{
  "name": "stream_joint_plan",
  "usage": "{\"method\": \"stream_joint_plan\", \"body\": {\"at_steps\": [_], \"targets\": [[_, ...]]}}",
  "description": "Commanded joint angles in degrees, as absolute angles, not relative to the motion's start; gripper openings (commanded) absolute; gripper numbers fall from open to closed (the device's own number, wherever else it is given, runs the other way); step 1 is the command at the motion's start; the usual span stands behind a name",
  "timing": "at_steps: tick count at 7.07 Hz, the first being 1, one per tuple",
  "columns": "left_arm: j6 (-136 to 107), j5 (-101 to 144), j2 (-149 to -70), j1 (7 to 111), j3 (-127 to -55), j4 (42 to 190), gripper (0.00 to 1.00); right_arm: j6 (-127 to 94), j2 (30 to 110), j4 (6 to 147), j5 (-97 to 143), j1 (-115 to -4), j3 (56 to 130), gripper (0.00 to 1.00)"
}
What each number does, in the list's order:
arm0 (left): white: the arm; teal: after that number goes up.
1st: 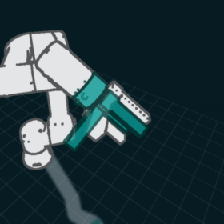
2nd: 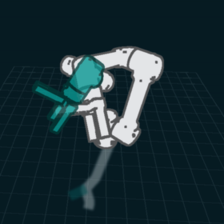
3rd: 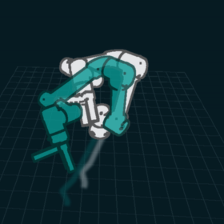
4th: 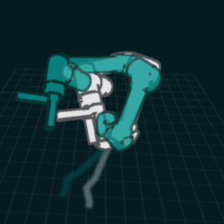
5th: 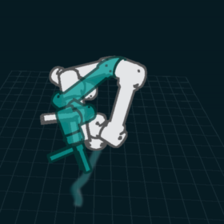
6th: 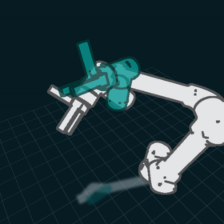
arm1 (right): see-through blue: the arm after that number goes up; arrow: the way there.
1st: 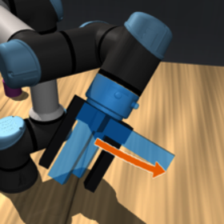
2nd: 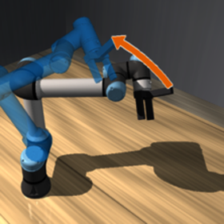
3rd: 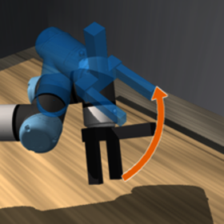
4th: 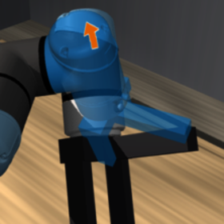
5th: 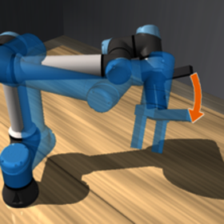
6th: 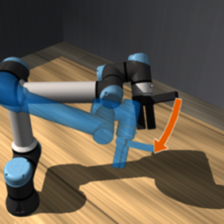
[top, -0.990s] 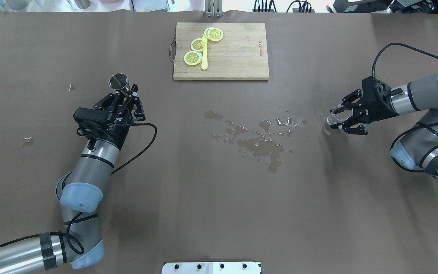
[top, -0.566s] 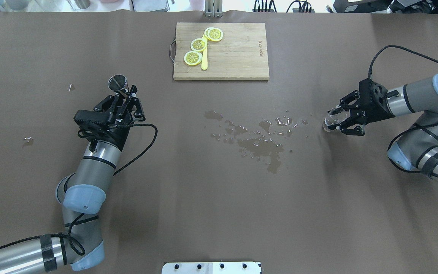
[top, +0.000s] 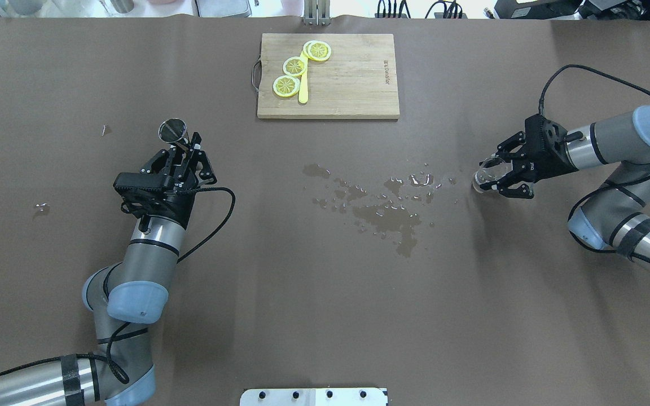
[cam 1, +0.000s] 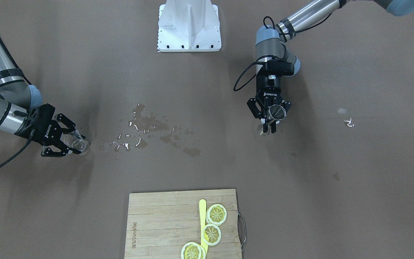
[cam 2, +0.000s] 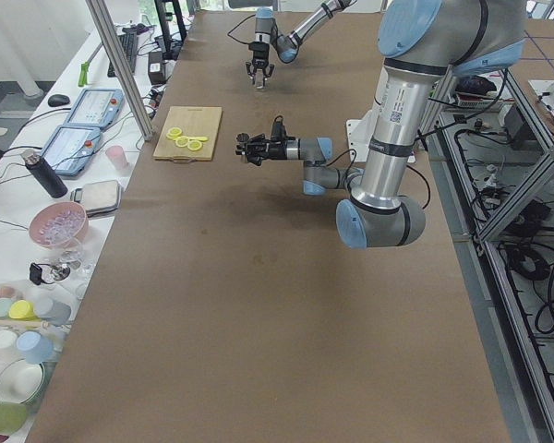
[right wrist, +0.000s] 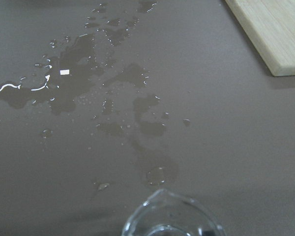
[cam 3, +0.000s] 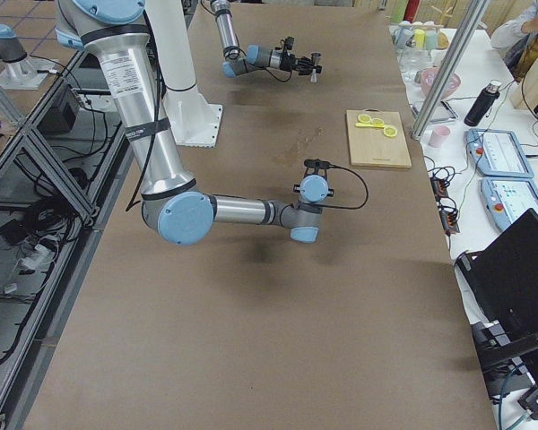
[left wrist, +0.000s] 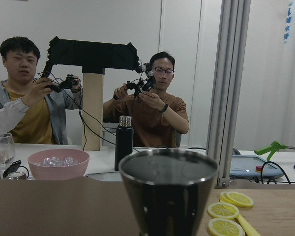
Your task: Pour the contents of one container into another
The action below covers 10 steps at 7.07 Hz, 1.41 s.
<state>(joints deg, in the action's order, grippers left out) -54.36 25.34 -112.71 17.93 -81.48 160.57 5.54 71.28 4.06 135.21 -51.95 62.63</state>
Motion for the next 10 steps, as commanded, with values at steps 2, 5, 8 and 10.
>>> {"method": "stream_joint_plan", "body": {"at_steps": [2, 5, 8, 10], "targets": [[-59.9, 23.0, -112.7, 17.1, -81.5, 154.1, 0.0, 5.5, 71.4, 3.9, 135.3, -51.9, 62.7, 1.0], [-68.1, 20.1, -112.7, 17.1, -81.5, 145.2, 0.0, 5.5, 71.4, 3.9, 135.3, -51.9, 62.8, 1.0], [-71.5, 19.7, -112.7, 16.8, -81.4, 142.6, 0.0, 5.2, 70.8, 4.0, 136.0, -52.7, 63.9, 1.0], [-73.4, 18.8, -112.5, 16.1, -81.1, 140.5, 0.0, 4.4, 70.5, 4.1, 138.6, -55.4, 64.7, 1.0]]}}
